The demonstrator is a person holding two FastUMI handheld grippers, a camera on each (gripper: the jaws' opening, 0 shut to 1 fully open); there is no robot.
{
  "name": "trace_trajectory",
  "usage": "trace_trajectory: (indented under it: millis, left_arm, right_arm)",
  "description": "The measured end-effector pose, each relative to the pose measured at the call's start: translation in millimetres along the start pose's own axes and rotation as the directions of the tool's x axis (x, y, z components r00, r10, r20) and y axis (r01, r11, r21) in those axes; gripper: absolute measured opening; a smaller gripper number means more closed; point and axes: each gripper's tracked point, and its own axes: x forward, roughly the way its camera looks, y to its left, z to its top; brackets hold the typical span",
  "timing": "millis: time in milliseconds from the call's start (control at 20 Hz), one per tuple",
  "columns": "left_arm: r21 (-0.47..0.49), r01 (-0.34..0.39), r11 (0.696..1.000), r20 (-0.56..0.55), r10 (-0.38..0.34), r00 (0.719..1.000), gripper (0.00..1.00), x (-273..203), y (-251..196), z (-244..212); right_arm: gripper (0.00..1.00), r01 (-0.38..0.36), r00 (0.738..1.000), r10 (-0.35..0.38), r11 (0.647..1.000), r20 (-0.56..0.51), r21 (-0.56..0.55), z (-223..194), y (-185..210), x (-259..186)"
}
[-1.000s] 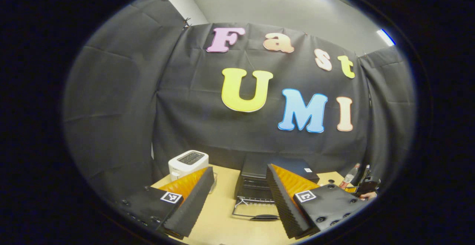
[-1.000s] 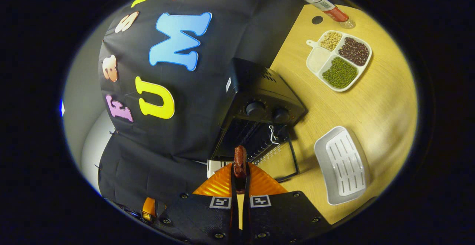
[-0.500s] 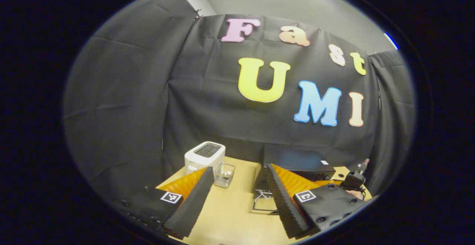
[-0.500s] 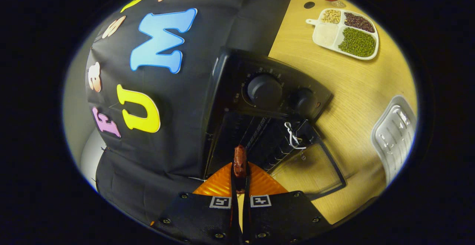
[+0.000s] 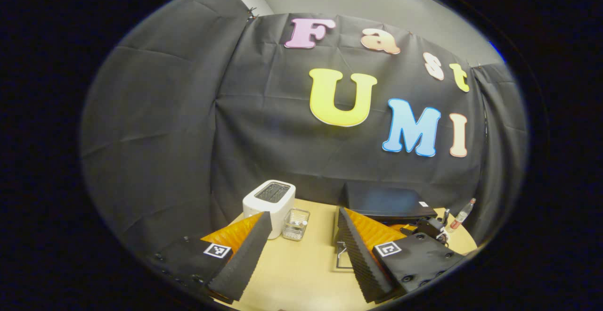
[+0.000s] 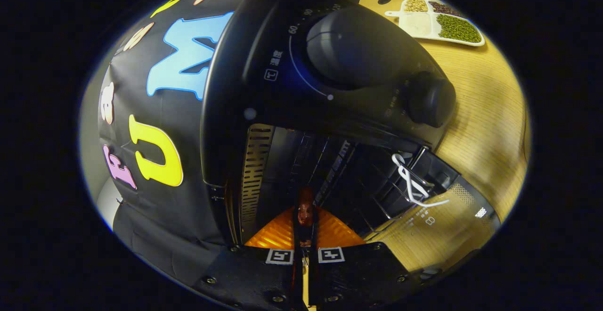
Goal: Open the electric oven with the left hand, put the food in, and close the electric oven.
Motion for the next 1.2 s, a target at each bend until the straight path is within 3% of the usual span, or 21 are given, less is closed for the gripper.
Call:
trace_trajectory:
  millis: [150, 200, 350, 400, 450, 500, 550, 700, 750, 850, 1100, 1200]
  left_arm:
    - [0.005, 0.026, 1.0, 0.0, -0.026, 1.0, 0.96, 3, -12, 1]
    - [0.01, 0.036, 0.999, 0.001, -0.036, 0.999, 0.96, 5, -16, 1]
    - [0.012, 0.06, 0.998, 0.001, -0.06, 0.998, 0.96, 14, -31, 0]
    - [0.005, 0.069, 0.998, -0.004, -0.069, 0.998, 0.96, 16, -37, -2]
    - [-0.002, 0.08, 0.997, -0.007, -0.08, 0.997, 0.96, 18, -44, -4]
    - [-0.005, 0.092, 0.996, -0.008, -0.092, 0.996, 0.96, 20, -52, -5]
    - [-0.003, 0.104, 0.995, -0.007, -0.104, 0.995, 0.96, 23, -60, -6]
    - [0.012, 0.142, 0.99, 0.005, -0.142, 0.99, 0.96, 28, -84, -4]
    - [0.016, 0.154, 0.988, 0.004, -0.154, 0.988, 0.96, 29, -93, -6]
    - [0.019, 0.178, 0.984, 0.0, -0.178, 0.984, 0.96, 30, -112, -8]
    - [0.048, 0.224, 0.973, 0.001, -0.224, 0.975, 0.95, 25, -149, -12]
    - [0.076, 0.239, 0.968, 0.006, -0.24, 0.971, 0.96, 23, -163, -14]
  right_arm:
    - [0.13, 0.113, 0.993, -0.109, 0.987, 0.042, -0.11, 8, -16, -3]
    - [0.21, 0.16, 0.987, -0.154, 0.977, 0.056, -0.144, 8, -21, -6]
    - [0.37, 0.206, 0.978, -0.195, 0.952, 0.069, -0.226, 21, -25, -22]
    - [0.54, 0.219, 0.975, -0.205, 0.941, 0.083, -0.258, 28, -24, -26]
    - [0.62, 0.248, 0.968, -0.226, 0.92, 0.106, -0.304, 34, -24, -34]
    - [0.75, 0.255, 0.966, -0.225, 0.902, 0.125, -0.349, 43, -19, -45]
    - [0.76, 0.263, 0.964, -0.223, 0.878, 0.144, -0.4, 50, -14, -51]
    - [0.76, 0.336, 0.942, -0.253, 0.736, 0.221, -0.588, 71, -9, -84]
    - [0.76, 0.331, 0.943, -0.281, 0.709, 0.181, -0.622, 64, -11, -89]
    - [0.76, 0.332, 0.941, -0.269, 0.623, 0.205, -0.708, 66, -6, -104]
    - [0.76, 0.271, 0.963, -0.143, 0.458, 0.23, -0.847, 72, 43, -158]
    - [0.76, 0.276, 0.96, -0.07, 0.417, 0.272, -0.866, 87, 70, -188]
